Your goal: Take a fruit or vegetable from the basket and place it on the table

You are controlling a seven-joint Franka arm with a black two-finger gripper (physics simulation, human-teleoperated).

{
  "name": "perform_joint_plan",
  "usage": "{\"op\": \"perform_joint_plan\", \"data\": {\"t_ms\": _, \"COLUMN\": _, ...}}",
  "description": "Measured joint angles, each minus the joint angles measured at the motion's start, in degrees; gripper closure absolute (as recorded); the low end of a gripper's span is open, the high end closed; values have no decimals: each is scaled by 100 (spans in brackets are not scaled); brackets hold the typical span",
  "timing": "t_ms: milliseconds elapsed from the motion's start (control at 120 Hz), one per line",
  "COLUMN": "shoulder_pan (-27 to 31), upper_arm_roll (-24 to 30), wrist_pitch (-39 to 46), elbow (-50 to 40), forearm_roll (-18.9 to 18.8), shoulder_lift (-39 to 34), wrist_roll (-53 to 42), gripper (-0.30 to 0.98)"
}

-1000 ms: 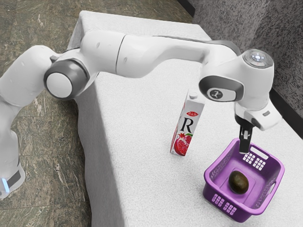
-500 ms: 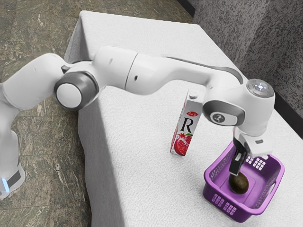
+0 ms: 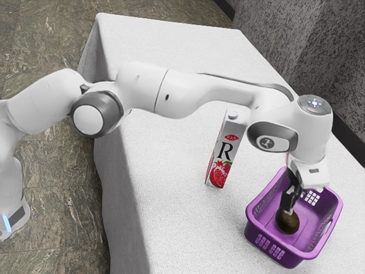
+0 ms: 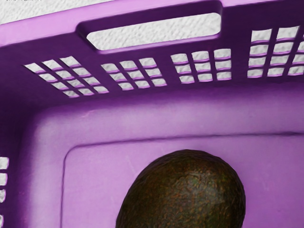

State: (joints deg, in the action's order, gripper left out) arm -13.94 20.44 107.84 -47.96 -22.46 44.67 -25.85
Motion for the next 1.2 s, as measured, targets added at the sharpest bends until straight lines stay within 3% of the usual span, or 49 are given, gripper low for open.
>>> {"op": "perform_joint_plan", "data": {"t_ms": 125, "shoulder_pan": 178, "upper_arm_roll": 367, "wrist_pitch": -8, "elbow": 164, "forearm_roll": -211, "shoulder_lift": 189, "wrist_roll": -143, "gripper": 0}}
{"op": "perform_joint_plan", "data": {"t_ms": 367, "shoulder_pan": 189, "upper_arm_roll": 365, "wrist_pitch": 37, "elbow": 149, "forearm_roll": -348, "shoulder_lift": 168, "wrist_roll": -334, "gripper": 0}}
{"op": "perform_joint_plan", "data": {"t_ms": 583, "shoulder_pan": 128, "upper_arm_roll": -16, "wrist_pitch": 35, "elbow": 302, "forearm_roll": -167, "shoulder_lift": 418, "wrist_roll": -457, "gripper": 0}}
{"op": "perform_joint_plan", "data": {"t_ms": 967, "shoulder_pan": 88, "upper_arm_roll": -16, "wrist_pitch": 140, "elbow": 437, "forearm_roll": -53, "shoulder_lift": 851, "wrist_roll": -600, "gripper": 1}}
{"op": "perform_joint_plan", "data": {"t_ms": 1200, "shoulder_pan": 105, "upper_arm_roll": -24, "wrist_pitch": 185, "elbow": 449, "forearm_roll": -59, "shoulder_lift": 888, "wrist_roll": -629, "gripper": 32}}
